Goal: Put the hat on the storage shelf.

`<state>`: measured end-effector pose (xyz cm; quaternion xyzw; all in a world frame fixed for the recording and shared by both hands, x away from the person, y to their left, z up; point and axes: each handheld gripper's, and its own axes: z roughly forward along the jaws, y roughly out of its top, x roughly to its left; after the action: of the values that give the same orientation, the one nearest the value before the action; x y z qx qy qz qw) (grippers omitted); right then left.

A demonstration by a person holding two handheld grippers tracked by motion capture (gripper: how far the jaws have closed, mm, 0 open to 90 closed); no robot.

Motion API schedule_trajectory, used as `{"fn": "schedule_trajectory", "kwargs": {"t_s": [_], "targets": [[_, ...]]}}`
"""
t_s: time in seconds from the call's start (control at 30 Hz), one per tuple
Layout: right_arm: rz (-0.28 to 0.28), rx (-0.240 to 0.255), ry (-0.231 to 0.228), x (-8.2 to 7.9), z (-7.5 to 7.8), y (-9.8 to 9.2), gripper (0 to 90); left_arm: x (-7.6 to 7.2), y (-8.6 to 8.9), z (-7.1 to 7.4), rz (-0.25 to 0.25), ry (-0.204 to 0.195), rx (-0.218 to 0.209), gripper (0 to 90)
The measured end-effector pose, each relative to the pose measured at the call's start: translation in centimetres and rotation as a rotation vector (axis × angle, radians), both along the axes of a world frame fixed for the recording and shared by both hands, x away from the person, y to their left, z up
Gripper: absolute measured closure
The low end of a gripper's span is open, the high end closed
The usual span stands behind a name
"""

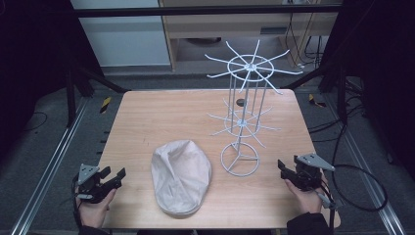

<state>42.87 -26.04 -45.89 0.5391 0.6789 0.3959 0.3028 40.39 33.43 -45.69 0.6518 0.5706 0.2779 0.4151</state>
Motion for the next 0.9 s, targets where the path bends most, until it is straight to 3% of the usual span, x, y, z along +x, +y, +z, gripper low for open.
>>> {"fn": "schedule_trajectory", "kwargs": {"t_s": [0.2,0.4,0.53,0.9], "targets": [[0.045,-0.024,-0.013,-0.4,0.5,1.4,44.6,-0.7,-1.2,0.6,-0.051,-0.014,-0.017,47.7],[0.033,-0.016,-0.011,-0.7,0.7,1.2,49.1,-1.1,-2.1,1.4,-0.094,-0.013,-0.031,59.3],[0.029,-0.021,-0.015,-0.6,0.6,0.9,49.8,-1.2,-2.6,1.8,-0.097,-0.009,-0.025,68.7],[0.035,-0.03,-0.021,-0.3,0.4,0.9,50.1,-0.8,-4.6,2.9,-0.14,-0.023,-0.012,80.0]]}}
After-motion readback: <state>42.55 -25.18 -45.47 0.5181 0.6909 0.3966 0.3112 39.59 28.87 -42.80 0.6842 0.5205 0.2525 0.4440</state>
